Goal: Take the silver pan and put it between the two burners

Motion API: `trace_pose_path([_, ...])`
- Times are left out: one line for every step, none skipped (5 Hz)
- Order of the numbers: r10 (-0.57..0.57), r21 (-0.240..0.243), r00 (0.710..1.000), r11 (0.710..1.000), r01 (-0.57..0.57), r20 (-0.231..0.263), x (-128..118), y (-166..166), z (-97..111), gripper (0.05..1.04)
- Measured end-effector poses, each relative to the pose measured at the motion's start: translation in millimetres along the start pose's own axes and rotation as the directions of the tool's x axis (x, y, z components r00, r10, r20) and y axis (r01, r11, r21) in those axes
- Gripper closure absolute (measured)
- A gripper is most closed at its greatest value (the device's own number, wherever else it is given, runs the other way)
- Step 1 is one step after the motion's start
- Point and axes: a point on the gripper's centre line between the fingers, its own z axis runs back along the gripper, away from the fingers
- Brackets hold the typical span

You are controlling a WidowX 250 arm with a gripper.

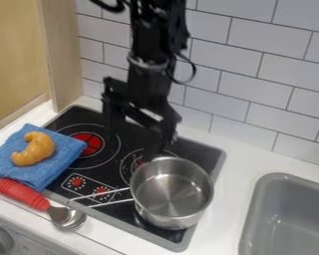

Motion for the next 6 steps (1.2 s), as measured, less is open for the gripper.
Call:
trace_pose_path([-0.020, -0.029, 0.998, 0.999, 0.018, -0.060, 4.7, 0.3, -27.5, 0.085])
trace_pose_path([-0.022, -0.049, 0.998, 0.999, 0.020, -0.051, 18.3, 2.3, -41.2, 0.085])
trace_pose_path([-0.029, -0.069, 0.999, 0.997, 0.026, -0.041, 22.7, -2.6, -49.2, 0.085])
trace_pose_path([-0.037, -0.099, 0.999, 0.995, 0.033, -0.032, 24.1, -6.9, -49.8, 0.144])
trace_pose_path([-0.057, -0.126, 0.998, 0.991, 0.054, -0.026, 24.8, -11.1, -49.0, 0.456])
trace_pose_path([-0.084, -0.157, 0.996, 0.985, 0.076, -0.041, 21.4, -15.2, -48.3, 0.754])
